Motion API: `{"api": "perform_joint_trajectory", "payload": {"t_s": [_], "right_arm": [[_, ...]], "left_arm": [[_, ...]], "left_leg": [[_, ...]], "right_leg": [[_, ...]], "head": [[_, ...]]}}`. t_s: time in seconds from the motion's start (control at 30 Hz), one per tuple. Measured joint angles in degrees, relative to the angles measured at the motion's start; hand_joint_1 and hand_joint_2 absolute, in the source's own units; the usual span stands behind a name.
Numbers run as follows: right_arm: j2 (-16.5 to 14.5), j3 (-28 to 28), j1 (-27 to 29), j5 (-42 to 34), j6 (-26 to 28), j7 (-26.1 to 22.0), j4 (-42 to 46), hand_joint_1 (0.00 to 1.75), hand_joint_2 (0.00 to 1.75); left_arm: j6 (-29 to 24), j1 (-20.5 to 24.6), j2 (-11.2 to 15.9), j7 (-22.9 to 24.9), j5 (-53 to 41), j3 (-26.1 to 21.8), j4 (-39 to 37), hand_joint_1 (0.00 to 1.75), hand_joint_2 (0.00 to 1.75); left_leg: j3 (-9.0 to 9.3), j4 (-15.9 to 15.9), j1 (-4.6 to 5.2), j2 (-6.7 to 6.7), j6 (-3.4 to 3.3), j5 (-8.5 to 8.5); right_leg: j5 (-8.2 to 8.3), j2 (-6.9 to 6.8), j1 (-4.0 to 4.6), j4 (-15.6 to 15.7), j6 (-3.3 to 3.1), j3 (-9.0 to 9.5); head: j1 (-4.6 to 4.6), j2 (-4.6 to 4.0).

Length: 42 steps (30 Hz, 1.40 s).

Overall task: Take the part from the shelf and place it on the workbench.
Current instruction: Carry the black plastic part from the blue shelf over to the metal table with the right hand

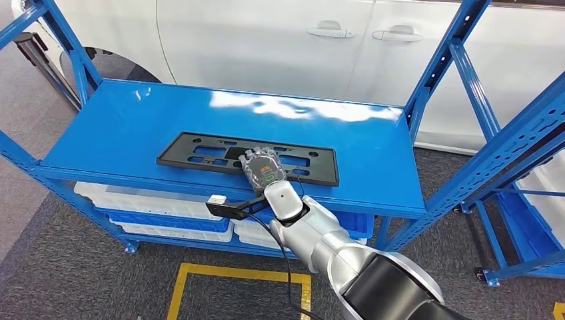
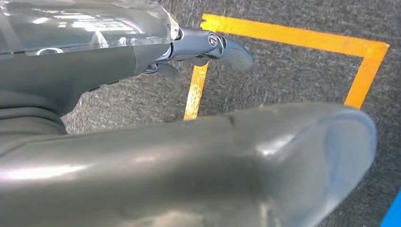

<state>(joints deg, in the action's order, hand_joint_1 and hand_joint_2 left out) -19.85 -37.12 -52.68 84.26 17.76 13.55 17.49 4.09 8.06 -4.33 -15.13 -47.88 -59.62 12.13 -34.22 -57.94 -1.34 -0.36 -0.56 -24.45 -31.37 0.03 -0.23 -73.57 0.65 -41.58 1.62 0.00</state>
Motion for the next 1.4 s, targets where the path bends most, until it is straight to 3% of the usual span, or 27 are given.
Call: {"api": "perform_joint_trajectory", "payload": {"t_s": [0.07, 0.13, 0.2, 0.3, 0.33, 0.4, 0.43, 0.47, 0.5, 0.6, 0.67, 0.73, 0.8, 0.83, 0.9, 0.97, 1.0, 1.03, 1.1, 1.13, 1.17, 1.23, 1.3, 1.33, 1.4], "right_arm": [[0.00, -0.18, -0.27, 0.05, -0.11, 0.04, -0.03, 1.48, 1.75], [0.00, -0.32, -0.73, 0.11, -0.11, 0.07, -0.04, 1.44, 1.75], [0.00, -0.41, -0.94, 0.17, -0.16, 0.08, -0.09, 1.52, 1.75], [-0.10, -0.68, -1.00, 0.33, -0.19, 0.13, -0.07, 1.69, 1.75], [-0.13, -0.84, -1.03, 0.37, -0.20, 0.13, -0.05, 1.69, 1.75], [-0.12, -1.16, -0.99, 0.48, -0.22, 0.13, -0.05, 1.71, 1.75], [-0.11, -1.28, -0.92, 0.54, -0.24, 0.13, -0.06, 1.71, 1.75], [-0.11, -1.36, -0.85, 0.58, -0.27, 0.14, -0.07, 1.71, 1.75], [-0.11, -1.41, -0.82, 0.61, -0.29, 0.19, -0.07, 1.71, 1.75], [-0.12, -1.49, -1.00, 0.69, -0.26, 0.43, -0.05, 1.72, 1.75], [-0.10, -1.52, -1.23, 0.76, -0.18, 0.49, -0.06, 1.71, 1.75], [-0.09, -1.54, -1.35, 0.82, -0.13, 0.48, -0.08, 1.71, 1.75], [-0.08, -1.55, -1.48, 0.87, -0.05, 0.38, -0.07, 1.71, 1.75], [-0.07, -1.55, -1.57, 0.89, 0.00, 0.26, -0.05, 1.71, 1.75], [-0.04, -1.57, -1.62, 0.88, 0.13, -0.03, -0.05, 1.71, 1.75], [-0.03, -1.63, -1.48, 0.73, 0.31, -0.23, -0.03, 1.71, 1.75], [-0.03, -1.67, -1.43, 0.55, 0.47, -0.34, 0.02, 1.71, 1.75], [-0.04, -1.70, -1.46, 0.28, 0.70, -0.47, 0.18, 1.71, 1.75], [-0.04, -1.73, -1.75, -0.39, 1.56, -0.95, 0.70, 1.71, 1.75], [-0.04, -1.74, -1.96, -0.81, 2.20, -1.31, 1.02, 1.71, 1.75], [-0.04, -1.75, -2.15, -1.27, 2.85, -1.68, 1.29, 1.71, 1.75], [-0.06, -1.78, -2.35, -2.72, 4.14, -2.65, 1.88, 1.71, 1.75], [-0.10, -1.79, -2.46, -5.58, 5.84, -4.45, 2.93, 1.71, 1.75], [-0.12, -1.79, -2.63, -7.49, 6.93, -5.70, 3.63, 1.71, 1.75], [-0.13, -1.79, -3.07, -11.21, 8.78, -8.16, 5.00, 1.71, 1.75]], "left_arm": [[0.14, 0.04, -0.04, -0.16, 0.10, -0.01, 0.00, 0.00, 0.00], [0.25, 0.11, -0.14, -0.31, 0.23, -0.01, 0.00, 0.00, 0.00], [0.33, 0.16, -0.20, -0.44, 0.40, -0.04, 0.00, 0.00, 0.00], [0.42, 0.28, -0.15, -0.77, 0.54, -0.10, 0.00, 0.00, 0.00], [0.49, 0.35, -0.13, -0.88, 0.58, -0.11, 0.00, 0.00, 0.00], [0.65, 0.41, -0.13, -1.04, 0.68, -0.14, 0.00, 0.00, 0.00], [0.74, 0.39, -0.13, -1.09, 0.72, -0.15, 0.00, 0.00, 0.00], [0.83, 0.39, -0.12, -1.20, 0.75, -0.16, 0.00, 0.00, 0.00], [0.97, 0.40, -0.11, -1.44, 0.79, -0.17, 0.00, 0.00, 0.44], [1.49, 0.62, -0.10, -3.22, 0.85, -0.17, 0.00, 0.00, 1.75], [1.51, 0.82, -0.13, -4.62, 0.76, -0.16, 0.00, 0.00, 1.75], [1.35, 0.93, -0.15, -5.30, 0.68, -0.16, 0.00, 0.00, 1.75], [1.16, 1.07, -0.23, -5.46, 0.52, -0.14, 0.00, 0.00, 1.75], [1.01, 1.18, -0.27, -5.47, 0.41, -0.09, 0.00, 0.00, 1.75], [0.64, 1.35, -0.28, -5.43, 0.03, 0.05, 0.00, 0.00, 1.75], [0.36, 1.39, -0.28, -5.26, -0.39, 0.28, 0.00, 0.00, 1.75], [0.27, 1.41, -0.29, -5.17, -0.54, 0.46, 0.00, 0.00, 1.75], [0.21, 1.46, -0.31, -5.11, -0.66, 0.67, 0.00, 0.00, 1.75], [0.18, 1.65, -0.47, -5.17, -0.79, 1.04, 0.00, 0.00, 1.75], [0.15, 1.80, -0.58, -5.31, -0.82, 1.13, 0.00, 0.00, 1.75], [0.12, 1.94, -0.67, -5.46, -0.85, 1.17, 0.00, 0.00, 1.75], [0.05, 2.15, -0.77, -5.72, -0.82, 1.23, 0.00, 0.00, 1.75], [0.05, 2.25, -0.79, -5.92, -0.52, 1.27, 0.00, 0.00, 1.75], [0.10, 2.29, -0.80, -6.10, -0.19, 1.28, 0.00, 0.00, 1.75], [0.28, 2.28, -0.80, -6.53, 0.57, 1.28, 0.00, 0.00, 1.75]], "left_leg": [[0.14, 0.02, 0.05, -0.08, 0.09, -0.05], [0.13, 0.03, 0.17, -0.11, 0.49, -0.08], [0.09, 0.22, 0.13, -0.07, 1.18, 0.02], [-0.39, -0.96, 0.13, 0.04, 1.97, -1.09], [-1.36, -3.24, 0.14, 0.06, 2.12, -2.50], [-4.77, -10.82, 0.06, 0.07, 2.42, -6.16], [-6.38, -14.23, 0.03, 0.07, 2.57, -7.33], [-7.22, -15.89, 0.01, 0.08, 2.69, -7.47], [-6.92, -15.21, 0.00, 0.09, 2.74, -6.47], [-1.62, -4.19, 0.01, 0.18, 2.54, -1.30], [0.05, -0.56, 0.15, 0.11, 1.90, -0.51], [-0.08, -0.55, 0.23, 0.01, 1.12, -0.48], [-0.08, -0.31, 0.13, 0.02, 0.43, -0.22], [-0.08, -0.17, 0.06, 0.04, 0.14, -0.09], [-0.13, -0.13, 0.06, 0.06, -0.12, -0.03], [-0.14, -0.16, 0.09, 0.05, -0.15, -0.05], [-0.11, -0.17, 0.10, 0.02, -0.15, -0.06], [-0.06, -0.17, 0.12, -0.02, -0.13, -0.08], [0.02, -0.16, 0.21, -0.11, 0.01, -0.14], [-0.03, -0.15, 0.25, -0.12, 0.20, -0.15], [-0.09, -0.13, 0.24, -0.12, 0.45, -0.15], [-0.05, 0.12, 0.21, -0.09, 1.17, -0.03], [-0.11, -0.28, 0.18, -0.02, 1.74, -0.62], [-0.70, -1.78, 0.21, 0.01, 1.94, -1.66], [-3.70, -8.47, 0.10, 0.04, 2.24, -5.18]], "right_leg": [[4.16, 0.01, 0.21, 8.12, -0.79, 3.73], [6.38, -0.02, 0.62, 14.40, -1.53, 6.61], [6.54, -0.04, 0.93, 15.56, -1.89, 6.98], [7.20, -0.12, 0.41, 16.70, -2.64, 7.42], [7.38, -0.19, 0.22, 17.07, -2.84, 7.62], [7.40, -0.27, 0.32, 17.14, -3.05, 7.67], [7.36, -0.28, 0.38, 17.07, -3.08, 7.65], [7.31, -0.25, 0.43, 16.96, -3.09, 7.62], [7.22, -0.22, 0.42, 16.81, -3.03, 7.61], [6.61, -0.09, 0.47, 15.81, -2.49, 7.45], [6.37, -0.02, 0.71, 15.23, -2.00, 7.06], [6.41, 0.02, 0.77, 15.13, -1.55, 6.85], [5.43, 0.02, 0.59, 13.89, -0.92, 6.30], [4.07, 0.02, 0.47, 11.72, -0.57, 5.30], [0.38, 0.00, 0.23, 4.25, -0.05, 1.77], [-1.31, 0.00, 0.07, -1.65, 0.12, -1.21], [-0.51, 0.00, 0.04, -1.54, 0.03, -1.28], [1.30, 0.00, 0.05, 1.03, -0.19, -0.19], [5.38, 0.01, 0.34, 9.60, -1.03, 3.81], [6.57, -0.02, 0.55, 12.92, -1.40, 5.30], [7.04, -0.03, 0.77, 14.77, -1.68, 6.10], [7.10, -0.04, 0.94, 15.53, -1.98, 6.27], [7.52, -0.12, 0.63, 16.44, -2.47, 6.77], [7.76, -0.18, 0.42, 16.95, -2.75, 7.04], [7.89, -0.23, 0.34, 17.30, -3.14, 7.29]], "head": [[0.00, 0.00], [0.01, 0.00], [0.01, 0.00], [0.01, 0.00], [0.02, 0.00], [0.02, 0.00], [0.02, 0.00], [0.02, 0.00], [0.02, 0.00], [0.02, 0.00], [0.01, 0.00], [0.01, 0.00], [0.01, 0.00], [0.01, 0.00], [0.00, 0.00], [0.00, 0.00], [0.00, 0.00], [0.00, 0.00], [0.00, 0.00], [0.01, 0.00], [0.01, 0.00], [0.02, 0.00], [0.01, 0.00], [0.02, 0.00], [0.02, 0.00]]}}
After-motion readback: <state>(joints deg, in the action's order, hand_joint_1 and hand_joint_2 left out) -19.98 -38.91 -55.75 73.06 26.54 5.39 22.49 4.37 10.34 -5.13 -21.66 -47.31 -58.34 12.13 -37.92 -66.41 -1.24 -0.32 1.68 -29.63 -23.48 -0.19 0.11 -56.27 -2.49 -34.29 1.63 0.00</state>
